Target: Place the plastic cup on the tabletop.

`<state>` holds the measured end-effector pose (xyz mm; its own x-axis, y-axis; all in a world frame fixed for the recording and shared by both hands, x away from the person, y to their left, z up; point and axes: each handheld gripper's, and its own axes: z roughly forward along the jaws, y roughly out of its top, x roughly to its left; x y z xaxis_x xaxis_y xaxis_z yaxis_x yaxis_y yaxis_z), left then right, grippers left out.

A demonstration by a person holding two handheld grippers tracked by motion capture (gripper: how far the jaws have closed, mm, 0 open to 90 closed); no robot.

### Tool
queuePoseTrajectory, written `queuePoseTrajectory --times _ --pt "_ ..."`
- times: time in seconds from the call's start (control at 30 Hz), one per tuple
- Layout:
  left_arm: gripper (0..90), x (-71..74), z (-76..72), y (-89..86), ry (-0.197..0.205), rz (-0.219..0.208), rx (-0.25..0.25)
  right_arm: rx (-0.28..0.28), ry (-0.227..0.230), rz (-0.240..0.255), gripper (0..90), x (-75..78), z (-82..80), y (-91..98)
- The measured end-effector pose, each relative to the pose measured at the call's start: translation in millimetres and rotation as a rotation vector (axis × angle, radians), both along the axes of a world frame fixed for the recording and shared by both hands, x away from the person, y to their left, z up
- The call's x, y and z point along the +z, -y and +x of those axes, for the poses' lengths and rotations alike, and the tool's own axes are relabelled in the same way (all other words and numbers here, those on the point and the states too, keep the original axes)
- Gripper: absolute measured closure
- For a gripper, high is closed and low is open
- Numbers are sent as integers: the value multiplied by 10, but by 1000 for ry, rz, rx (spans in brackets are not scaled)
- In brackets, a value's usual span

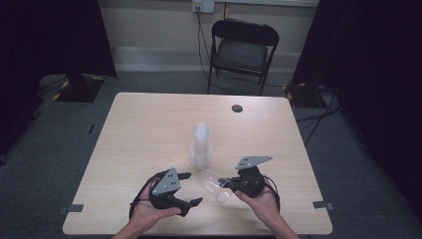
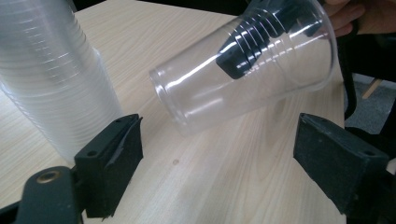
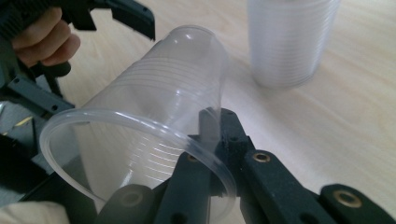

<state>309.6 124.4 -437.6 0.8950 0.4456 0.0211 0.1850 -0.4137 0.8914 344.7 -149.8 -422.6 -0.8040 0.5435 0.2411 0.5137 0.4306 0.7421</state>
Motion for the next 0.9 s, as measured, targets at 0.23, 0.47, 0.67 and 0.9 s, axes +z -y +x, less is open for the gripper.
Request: queuePoseTrajectory --times 0.23,0.47,0.67,0.9 --pt "195 -11 -34 40 60 75 -31 29 -40 -30 900 -34 -2 -44" --pt "195 -51 -63 93 88 128 -83 92 -90 -61 899 -59 -4 -120" --pt "193 -87 -86 145 115 182 -120 122 -110 -87 899 -85 -16 -175" --pt "172 -146 -101 216 132 239 -143 149 -138 -110 899 -101 -8 -223"
